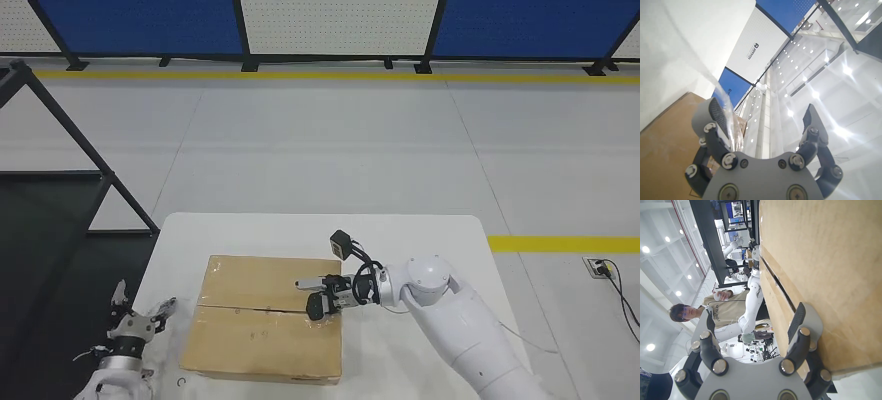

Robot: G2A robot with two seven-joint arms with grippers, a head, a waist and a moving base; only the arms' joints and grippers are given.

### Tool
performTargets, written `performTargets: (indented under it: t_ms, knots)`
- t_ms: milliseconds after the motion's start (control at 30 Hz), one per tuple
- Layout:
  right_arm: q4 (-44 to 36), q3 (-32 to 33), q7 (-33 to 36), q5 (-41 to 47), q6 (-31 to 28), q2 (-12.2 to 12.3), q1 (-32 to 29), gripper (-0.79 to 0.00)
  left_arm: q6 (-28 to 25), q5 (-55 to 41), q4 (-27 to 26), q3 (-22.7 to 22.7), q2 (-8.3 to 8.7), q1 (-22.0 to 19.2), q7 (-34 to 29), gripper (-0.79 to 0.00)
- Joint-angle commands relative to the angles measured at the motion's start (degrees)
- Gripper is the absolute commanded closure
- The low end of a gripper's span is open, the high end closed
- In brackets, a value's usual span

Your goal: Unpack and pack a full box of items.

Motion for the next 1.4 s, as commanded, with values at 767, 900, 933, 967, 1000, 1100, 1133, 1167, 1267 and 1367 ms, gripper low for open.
performTargets:
  t_ms: [767, 900, 933, 967, 1000, 1100, 1133, 1167, 1267, 1367]
  knots:
    - [1.8, -0.33, 0.76, 0.48, -1.2, -0.53, 1.06, -0.785, -7.53, 0.18, -12.84, -7.81, -0.7, 7.8, 3.92, -0.785]
    - [2.09, -0.4, 0.82, 0.53, -1.37, -0.62, 1.17, -0.785, -7.09, -0.29, -12.67, -8.39, -0.78, 6.89, 4.69, -0.785]
    - [2.11, -0.4, 0.91, 0.63, -1.41, -0.64, 1.15, -0.785, -6.83, -0.21, -12.64, -8.5, -0.78, 6.52, 4.83, -0.785]
    - [2.1, -0.42, 1.02, 0.59, -1.49, -0.65, 1.16, -0.785, -6.66, -0.19, -12.6, -8.6, -0.78, 6.1, 5.06, -0.785]
    - [2.1, -0.41, 1.05, 0.58, -1.59, -0.65, 1.12, -0.785, -6.44, -0.19, -12.61, -8.68, -0.78, 5.71, 5.22, -0.785]
    - [1.83, -0.12, 0.66, 0.69, -2.14, -0.59, 0.88, -0.785, -6.06, 0.03, -13.17, -8.95, -0.79, 4.81, 5.23, -0.785]
    - [1.68, 0.03, 0.47, 0.68, -2.32, -0.55, 0.75, -0.785, -5.92, 0.08, -13.56, -9.0, -0.8, 4.72, 5.02, -0.785]
    - [1.49, 0.2, 0.29, 0.7, -2.51, -0.49, 0.57, -0.785, -5.92, 0.25, -14.03, -9.07, -0.8, 4.71, 4.8, -0.785]
    - [0.87, 0.61, -0.14, 0.43, -2.6, -0.3, 0.13, -0.785, -5.9, 0.57, -15.77, -9.23, -0.86, 4.96, 4.25, -0.785]
    - [0.19, 0.98, -0.12, 0.24, -2.32, -0.1, -0.27, -0.785, -6.08, 0.51, -17.99, -9.41, -0.96, 5.54, 3.65, -0.785]
